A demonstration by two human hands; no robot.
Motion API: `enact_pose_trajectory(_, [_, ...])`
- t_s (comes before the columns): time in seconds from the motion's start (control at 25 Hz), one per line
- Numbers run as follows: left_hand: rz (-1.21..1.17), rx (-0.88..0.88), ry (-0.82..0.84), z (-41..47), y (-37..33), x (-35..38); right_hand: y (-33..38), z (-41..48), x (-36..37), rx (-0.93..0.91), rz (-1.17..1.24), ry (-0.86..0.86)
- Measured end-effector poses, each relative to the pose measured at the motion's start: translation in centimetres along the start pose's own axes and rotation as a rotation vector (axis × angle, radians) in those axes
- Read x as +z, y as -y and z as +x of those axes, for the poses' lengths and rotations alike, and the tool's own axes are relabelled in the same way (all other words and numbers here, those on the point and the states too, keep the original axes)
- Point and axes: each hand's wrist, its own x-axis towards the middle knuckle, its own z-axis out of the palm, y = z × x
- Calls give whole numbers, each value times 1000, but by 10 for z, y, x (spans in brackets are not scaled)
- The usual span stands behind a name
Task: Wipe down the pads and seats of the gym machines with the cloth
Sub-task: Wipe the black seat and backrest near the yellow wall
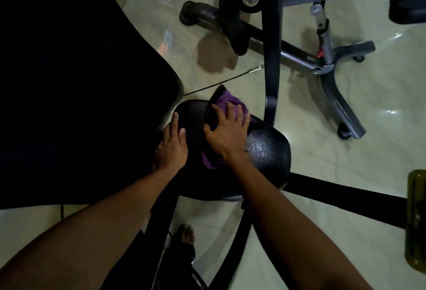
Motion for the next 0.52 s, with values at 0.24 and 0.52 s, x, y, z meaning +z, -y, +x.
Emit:
enact_pose_trajectory(0.24, [-97, 80, 60, -14, 25, -3, 0, -82, 34, -386, -99, -7])
enact_pose_trajectory(0.52, [-214, 80, 38, -40, 48, 3, -19, -59, 11, -107, -95, 1])
